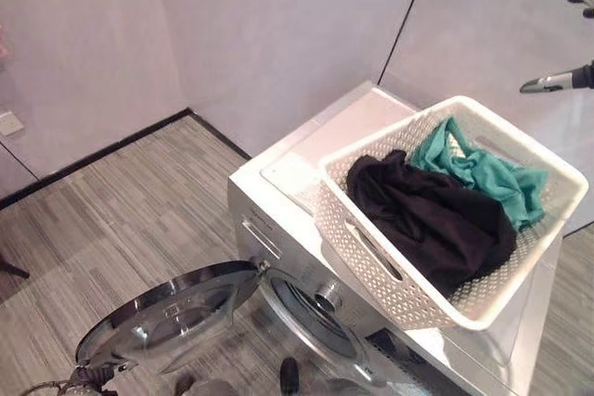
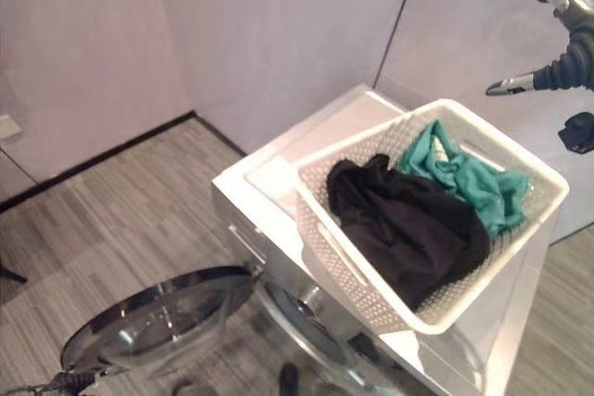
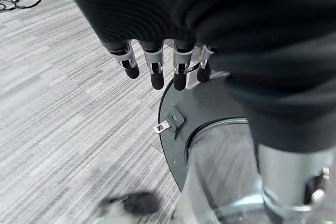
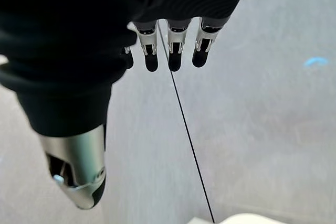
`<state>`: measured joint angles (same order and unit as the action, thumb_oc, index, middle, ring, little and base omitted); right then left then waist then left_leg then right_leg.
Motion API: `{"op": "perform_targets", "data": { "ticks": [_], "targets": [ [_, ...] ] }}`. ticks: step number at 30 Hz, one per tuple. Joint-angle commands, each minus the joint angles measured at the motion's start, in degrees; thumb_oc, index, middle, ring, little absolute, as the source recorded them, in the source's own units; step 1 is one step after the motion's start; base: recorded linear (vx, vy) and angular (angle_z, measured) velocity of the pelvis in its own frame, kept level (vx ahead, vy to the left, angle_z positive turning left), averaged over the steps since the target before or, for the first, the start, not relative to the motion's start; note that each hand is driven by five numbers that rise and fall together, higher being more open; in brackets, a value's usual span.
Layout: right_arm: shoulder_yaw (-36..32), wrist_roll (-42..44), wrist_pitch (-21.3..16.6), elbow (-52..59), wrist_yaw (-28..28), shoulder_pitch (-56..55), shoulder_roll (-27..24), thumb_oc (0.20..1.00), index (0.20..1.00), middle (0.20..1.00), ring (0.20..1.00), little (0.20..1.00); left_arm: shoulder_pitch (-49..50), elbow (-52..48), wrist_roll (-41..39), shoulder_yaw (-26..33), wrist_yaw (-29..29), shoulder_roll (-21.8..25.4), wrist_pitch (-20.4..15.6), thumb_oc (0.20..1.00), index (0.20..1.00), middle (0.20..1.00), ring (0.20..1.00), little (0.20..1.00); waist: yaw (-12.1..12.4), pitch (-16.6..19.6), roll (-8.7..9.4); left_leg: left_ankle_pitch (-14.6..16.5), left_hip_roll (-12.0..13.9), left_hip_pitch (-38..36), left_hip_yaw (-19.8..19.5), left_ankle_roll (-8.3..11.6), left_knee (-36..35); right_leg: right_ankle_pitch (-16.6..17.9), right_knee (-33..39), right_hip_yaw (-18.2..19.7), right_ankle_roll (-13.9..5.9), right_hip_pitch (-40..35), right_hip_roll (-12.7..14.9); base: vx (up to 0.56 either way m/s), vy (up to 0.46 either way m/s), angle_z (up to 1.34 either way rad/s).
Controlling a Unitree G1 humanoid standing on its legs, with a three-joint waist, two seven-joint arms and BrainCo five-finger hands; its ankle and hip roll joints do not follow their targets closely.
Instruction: Grab the laundry basket,head to the washer,open it,put in the laundry and shut it.
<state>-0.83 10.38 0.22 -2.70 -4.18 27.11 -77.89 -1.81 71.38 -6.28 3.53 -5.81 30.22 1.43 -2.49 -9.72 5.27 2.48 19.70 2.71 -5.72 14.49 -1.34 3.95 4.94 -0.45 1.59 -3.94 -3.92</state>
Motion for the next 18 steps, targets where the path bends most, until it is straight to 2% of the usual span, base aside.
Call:
{"op": "perform_targets", "data": {
  "ticks": [1,2,5,10,16,18],
  "targets": [
    [-2.85,-0.34,-0.97,0.22,-0.50,-3.57,-2.43,1.000,1.000,1.000,1.000,1.000,-3.05,-1.83,-0.32,-4.18,1.55,-1.24,-4.15,1.000,1.000,1.000,1.000,1.000,-0.34,6.02,-1.12,-7.77,-2.42,-3.97,3.63,-4.27,-1.92,-6.41,-6.16,0.00,-8.49,3.10,7.02,0.10,0.168,-0.14],
    [-3.72,-1.08,-0.74,1.09,-1.33,-5.21,-2.31,1.000,1.000,1.000,1.000,1.000,-2.83,-1.55,0.52,-4.63,1.82,-1.49,-4.18,1.000,1.000,1.000,1.000,1.000,-0.47,6.80,-1.86,-7.42,-3.46,-5.05,4.68,-3.87,-3.02,-5.74,-5.51,-0.16,-8.85,2.88,8.29,0.06,0.105,-0.05],
    [-5.61,-1.23,-0.52,2.31,-2.90,-8.98,-1.77,1.000,1.000,1.000,1.000,1.000,-2.30,-2.24,1.78,-4.87,2.05,-1.31,-4.40,1.000,1.000,1.000,1.000,1.000,-0.23,7.48,-2.01,-6.57,-4.39,-6.35,6.03,-4.00,-3.52,-4.76,-4.37,0.36,-9.30,2.34,9.29,0.09,0.102,-0.04],
    [-4.71,-1.07,-0.57,2.92,-5.89,-11.05,-1.71,1.000,1.000,1.000,1.000,1.000,-1.06,-2.83,2.39,-4.41,2.73,-0.84,-4.82,1.000,1.000,1.000,1.000,1.000,0.06,7.88,-1.85,-5.37,-5.62,-7.26,7.36,-4.24,-3.66,-4.05,-3.91,0.83,-10.26,2.33,10.74,0.06,0.085,-0.14],
    [-10.27,-0.14,-0.91,4.82,-8.33,-18.38,-4.63,1.000,1.000,1.000,1.000,1.000,0.97,-2.49,2.43,-2.83,3.36,-1.71,-5.04,1.000,1.000,1.000,1.000,1.000,-0.81,8.39,-1.30,-4.42,-6.08,-7.70,8.19,-4.51,-3.66,-3.66,-3.91,1.16,-10.86,2.73,11.26,0.03,0.039,-0.05],
    [-15.30,1.24,-1.17,5.31,-9.64,-24.50,-5.98,1.000,1.000,1.000,1.000,1.000,1.74,-2.52,2.17,-2.72,3.83,-2.49,-5.31,1.000,1.000,1.000,1.000,1.000,-1.15,8.50,-0.87,-4.29,-5.98,-7.53,8.25,-4.57,-3.66,-3.69,-4.02,1.26,-11.07,3.14,11.37,0.02,0.014,0.01]
  ]
}}
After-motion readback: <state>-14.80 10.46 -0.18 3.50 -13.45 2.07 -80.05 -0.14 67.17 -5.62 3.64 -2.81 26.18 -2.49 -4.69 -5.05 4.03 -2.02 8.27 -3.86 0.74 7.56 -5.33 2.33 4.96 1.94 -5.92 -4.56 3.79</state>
